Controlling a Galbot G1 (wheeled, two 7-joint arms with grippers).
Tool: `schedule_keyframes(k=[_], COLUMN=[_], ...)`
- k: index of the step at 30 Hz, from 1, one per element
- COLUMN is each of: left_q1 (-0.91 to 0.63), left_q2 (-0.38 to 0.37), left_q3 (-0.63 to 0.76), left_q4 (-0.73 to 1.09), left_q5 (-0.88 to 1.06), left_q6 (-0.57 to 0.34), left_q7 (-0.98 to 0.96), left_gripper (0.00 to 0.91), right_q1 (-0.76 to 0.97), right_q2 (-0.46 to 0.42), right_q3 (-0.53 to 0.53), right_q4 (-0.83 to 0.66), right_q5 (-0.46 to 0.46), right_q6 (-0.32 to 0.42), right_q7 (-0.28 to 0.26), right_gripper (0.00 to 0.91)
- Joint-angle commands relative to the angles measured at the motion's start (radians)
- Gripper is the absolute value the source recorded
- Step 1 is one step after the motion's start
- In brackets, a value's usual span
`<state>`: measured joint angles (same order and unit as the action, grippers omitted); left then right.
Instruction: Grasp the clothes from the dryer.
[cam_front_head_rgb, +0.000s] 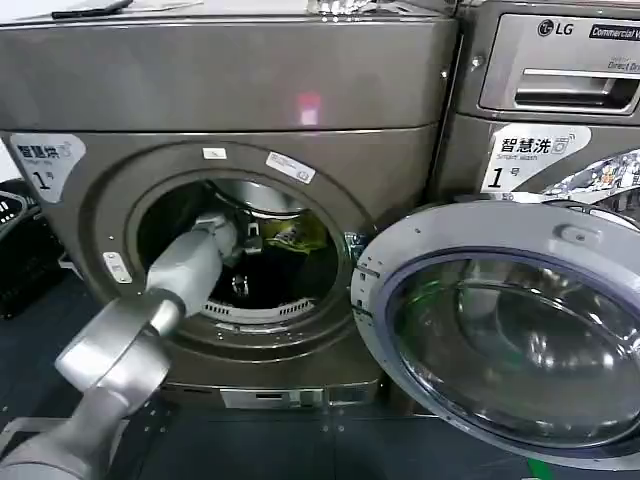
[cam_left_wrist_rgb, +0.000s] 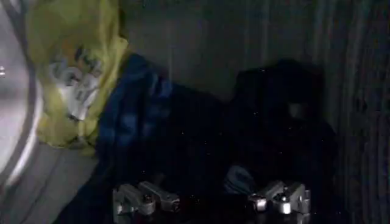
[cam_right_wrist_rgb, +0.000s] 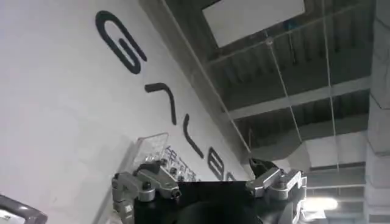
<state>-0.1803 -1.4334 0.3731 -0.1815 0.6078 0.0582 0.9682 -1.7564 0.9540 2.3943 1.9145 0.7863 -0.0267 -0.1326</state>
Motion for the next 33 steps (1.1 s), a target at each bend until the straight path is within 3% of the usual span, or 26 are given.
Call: schedule_keyframes(k=[1,8,12,13,16,17,22,33], left_q1=[0.016,0.028,0.032,0.032,0.036,0.036,0.036,0.035], left_q2=[-0.002,-0.007,-0.01,-0.01,-0.009,-0.009,-0.007,-0.003], left_q3=[0.024,0.034,0.041,0.043,0.045,0.045,0.047,-0.016], left_q4=[0.011,0.018,0.023,0.025,0.025,0.025,0.023,-0.015], left_q5=[0.006,-0.001,-0.005,-0.005,-0.01,-0.012,-0.017,-0.081], left_q6=[-0.002,0.004,0.009,0.009,0.01,0.01,0.009,0.033], left_q7=[0.004,0.004,0.01,0.011,0.011,0.01,0.014,0.001], left_gripper=[0.907,0.876,0.523,0.478,0.171,0.114,0.0,0.0], right_q1=[0.006,0.02,0.025,0.025,0.024,0.025,0.024,0.026], right_q2=[-0.008,-0.017,-0.024,-0.025,-0.024,-0.023,-0.02,-0.016], right_q3=[-0.007,-0.022,-0.03,-0.03,-0.029,-0.03,-0.031,-0.03], right_q4=[-0.007,-0.01,-0.012,-0.013,-0.015,-0.014,-0.015,-0.02], right_q5=[-0.008,-0.012,-0.014,-0.015,-0.015,-0.015,-0.016,-0.019], right_q6=[0.002,0.004,0.005,0.005,0.006,0.006,0.007,0.007], right_q7=[-0.002,-0.003,-0.002,-0.002,-0.002,-0.002,-0.002,-0.001], right_gripper=[0.907,0.907,0.907,0.907,0.907,0.907,0.907,0.907])
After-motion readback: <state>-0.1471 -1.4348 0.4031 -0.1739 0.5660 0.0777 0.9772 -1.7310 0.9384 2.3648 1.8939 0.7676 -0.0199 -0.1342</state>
